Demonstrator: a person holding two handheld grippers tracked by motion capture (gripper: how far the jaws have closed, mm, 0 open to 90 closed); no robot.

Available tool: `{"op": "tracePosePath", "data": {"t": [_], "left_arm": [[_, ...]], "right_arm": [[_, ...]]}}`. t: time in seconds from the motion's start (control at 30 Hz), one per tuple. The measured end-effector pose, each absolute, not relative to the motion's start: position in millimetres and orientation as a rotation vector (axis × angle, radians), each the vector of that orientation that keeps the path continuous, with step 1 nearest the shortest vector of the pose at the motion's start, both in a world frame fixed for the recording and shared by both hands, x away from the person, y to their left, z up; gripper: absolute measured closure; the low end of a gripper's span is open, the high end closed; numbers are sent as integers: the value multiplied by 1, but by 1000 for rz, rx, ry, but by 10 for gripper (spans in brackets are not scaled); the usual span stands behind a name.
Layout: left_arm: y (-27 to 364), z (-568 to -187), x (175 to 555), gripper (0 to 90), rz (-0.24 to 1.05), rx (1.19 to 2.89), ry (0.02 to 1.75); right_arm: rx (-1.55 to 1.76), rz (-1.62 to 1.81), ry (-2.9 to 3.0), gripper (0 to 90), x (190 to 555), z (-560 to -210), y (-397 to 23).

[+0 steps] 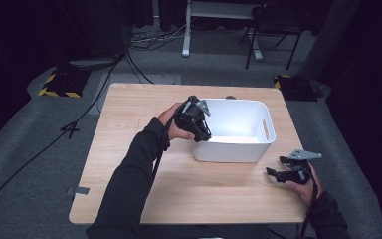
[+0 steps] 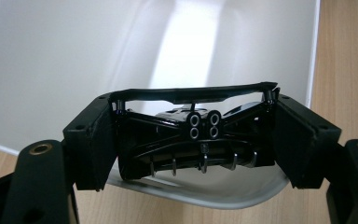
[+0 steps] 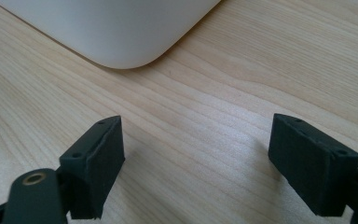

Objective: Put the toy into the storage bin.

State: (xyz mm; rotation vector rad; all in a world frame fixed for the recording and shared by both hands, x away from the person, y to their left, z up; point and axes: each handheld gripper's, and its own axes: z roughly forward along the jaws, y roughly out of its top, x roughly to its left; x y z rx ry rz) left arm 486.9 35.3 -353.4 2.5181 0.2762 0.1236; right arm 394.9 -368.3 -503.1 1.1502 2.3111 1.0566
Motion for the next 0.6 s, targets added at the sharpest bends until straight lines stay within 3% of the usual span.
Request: {"op": "tracePosePath", "data": {"t": [0.6], "left_arm": [[32,-365,489,241,120,2525,349]], "right_arm": [[1140,1047,2319,185,395,-503,-368]]}}
